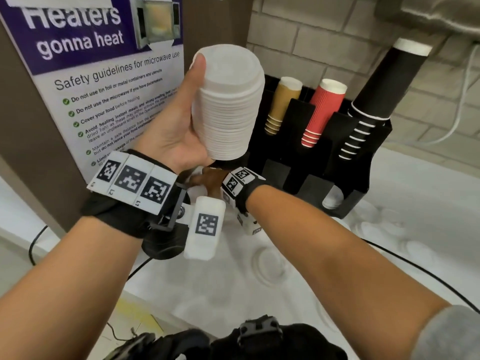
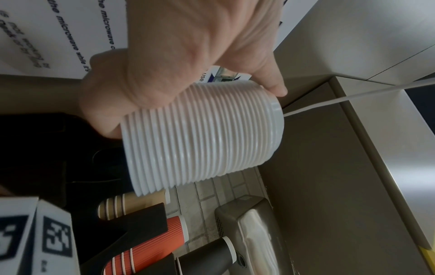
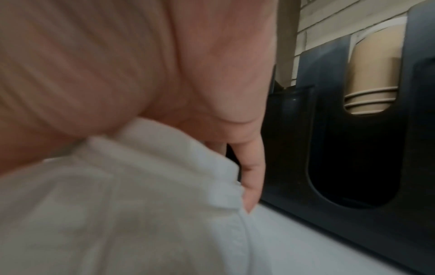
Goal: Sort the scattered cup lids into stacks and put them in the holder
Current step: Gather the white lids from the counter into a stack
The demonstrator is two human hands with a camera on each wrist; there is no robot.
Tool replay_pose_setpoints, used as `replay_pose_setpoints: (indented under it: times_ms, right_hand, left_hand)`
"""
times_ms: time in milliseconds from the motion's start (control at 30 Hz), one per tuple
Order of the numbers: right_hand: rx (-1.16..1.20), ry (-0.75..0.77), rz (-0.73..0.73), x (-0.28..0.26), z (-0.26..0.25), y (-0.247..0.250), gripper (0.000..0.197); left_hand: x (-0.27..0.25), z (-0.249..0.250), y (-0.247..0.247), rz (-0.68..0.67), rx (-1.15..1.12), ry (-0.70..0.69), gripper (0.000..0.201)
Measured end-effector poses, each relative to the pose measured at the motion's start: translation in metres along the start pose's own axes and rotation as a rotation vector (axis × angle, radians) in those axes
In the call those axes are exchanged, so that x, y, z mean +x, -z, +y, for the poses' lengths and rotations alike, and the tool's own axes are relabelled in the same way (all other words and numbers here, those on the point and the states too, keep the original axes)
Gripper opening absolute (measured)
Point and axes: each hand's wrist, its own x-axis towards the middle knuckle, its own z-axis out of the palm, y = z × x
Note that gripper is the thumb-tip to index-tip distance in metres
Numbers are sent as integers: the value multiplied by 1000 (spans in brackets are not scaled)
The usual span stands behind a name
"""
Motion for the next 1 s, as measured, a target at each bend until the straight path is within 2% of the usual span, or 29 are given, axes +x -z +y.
replay_pose_setpoints:
  times_ms: [67, 167, 267, 367, 533, 633, 733, 767, 800, 867, 933, 1000]
  right_hand:
    - [12, -25, -65, -9, 1, 6, 60]
    - [-57, -8, -168, -29, 1, 15, 79]
    - [-166, -25, -168, -54, 8, 17, 92]
    - [-217, -22, -181, -81, 19, 20, 91]
    - [-247, -106, -201, -123, 33, 36, 90]
    - [-309, -154, -271, -144, 42, 37, 90]
    - [-385, -227, -395, -157, 44, 29, 93]
    - [-374, -243, -394, -161, 45, 27, 93]
    - [-333, -235, -345, -164, 47, 26, 92]
    - [-63, -192, -89, -173, 55, 28, 90]
    - [493, -126, 184, -182, 61, 29, 94]
    - [1005, -35, 323, -188, 58, 26, 97]
  left_hand:
    - [2, -1, -1, -24, 16, 13, 76]
    - [5, -3, -2, -28, 20, 37, 78]
    - [8, -5, -1, -12, 4, 44, 76]
    - [11, -5, 0, 17, -15, 47, 71]
    - [15, -6, 5, -57, -69, 57, 76]
    - [17, -12, 9, -37, -30, 55, 62]
    - [21, -20, 14, 25, -4, 85, 77]
    - [22, -24, 13, 42, 18, 97, 78]
    - [23, -27, 14, 43, 26, 107, 74]
    - [24, -35, 14, -3, 8, 146, 57]
    - [24, -43, 12, -22, 7, 168, 48]
    - [29, -49, 12, 40, 56, 169, 56]
